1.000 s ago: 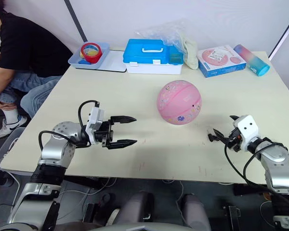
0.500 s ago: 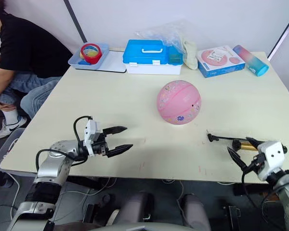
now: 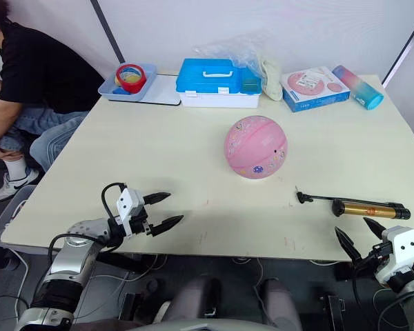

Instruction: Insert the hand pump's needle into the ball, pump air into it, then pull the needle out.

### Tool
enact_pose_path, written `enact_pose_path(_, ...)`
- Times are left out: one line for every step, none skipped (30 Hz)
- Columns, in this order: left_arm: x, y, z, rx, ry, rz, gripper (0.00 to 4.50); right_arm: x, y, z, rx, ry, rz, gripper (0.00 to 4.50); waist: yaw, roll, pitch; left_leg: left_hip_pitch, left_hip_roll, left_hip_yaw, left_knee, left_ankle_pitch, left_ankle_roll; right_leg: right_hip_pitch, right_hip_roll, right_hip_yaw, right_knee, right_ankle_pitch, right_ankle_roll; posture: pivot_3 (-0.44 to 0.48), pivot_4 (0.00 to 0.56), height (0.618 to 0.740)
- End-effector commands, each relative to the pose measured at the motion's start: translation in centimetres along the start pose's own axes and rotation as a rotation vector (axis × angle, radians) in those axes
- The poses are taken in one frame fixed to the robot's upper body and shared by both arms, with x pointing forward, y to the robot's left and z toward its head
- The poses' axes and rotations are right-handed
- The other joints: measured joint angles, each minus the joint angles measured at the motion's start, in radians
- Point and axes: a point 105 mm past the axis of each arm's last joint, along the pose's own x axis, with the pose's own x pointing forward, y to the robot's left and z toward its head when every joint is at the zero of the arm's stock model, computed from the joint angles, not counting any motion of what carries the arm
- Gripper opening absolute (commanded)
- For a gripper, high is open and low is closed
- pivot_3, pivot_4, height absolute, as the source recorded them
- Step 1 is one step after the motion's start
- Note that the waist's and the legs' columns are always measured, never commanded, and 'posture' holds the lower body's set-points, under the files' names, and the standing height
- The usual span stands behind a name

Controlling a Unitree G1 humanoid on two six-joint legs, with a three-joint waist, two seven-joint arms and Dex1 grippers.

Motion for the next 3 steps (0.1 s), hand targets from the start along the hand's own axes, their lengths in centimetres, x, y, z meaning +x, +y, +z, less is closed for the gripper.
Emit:
enact_pose_path(-0.29,0.43,0.44,0.038,-0.015,0.022,4.50,-0.52,-0.77,0.32,-0.031,-0.014,-0.018,4.42,0.000,0.000,0.000,0.000,0.000,0.000,-0.001,0.000,0.000,0.000,0.000,0.000,0.000,0.000,0.000,0.000,0.150,0.740)
enact_pose_path(-0.27,0.44,0.45,0.038,-0.016,0.020,4.50,-0.55,-0.85,0.23,-0.031,-0.012,-0.018,4.42,0.000,0.000,0.000,0.000,0.000,0.001,-0.001,0.000,0.000,-0.001,0.000,0.001,0.000,0.000,0.000,0.000,0.150,0.740)
enact_pose_path(-0.23,0.47,0.44,0.038,-0.016,0.020,4.50,-0.59,-0.93,0.12,-0.031,-0.010,-0.019,4.42,0.000,0.000,0.000,0.000,0.000,0.001,-0.002,0.000,0.000,-0.001,0.000,0.001,0.000,0.000,-0.001,0.000,0.150,0.740)
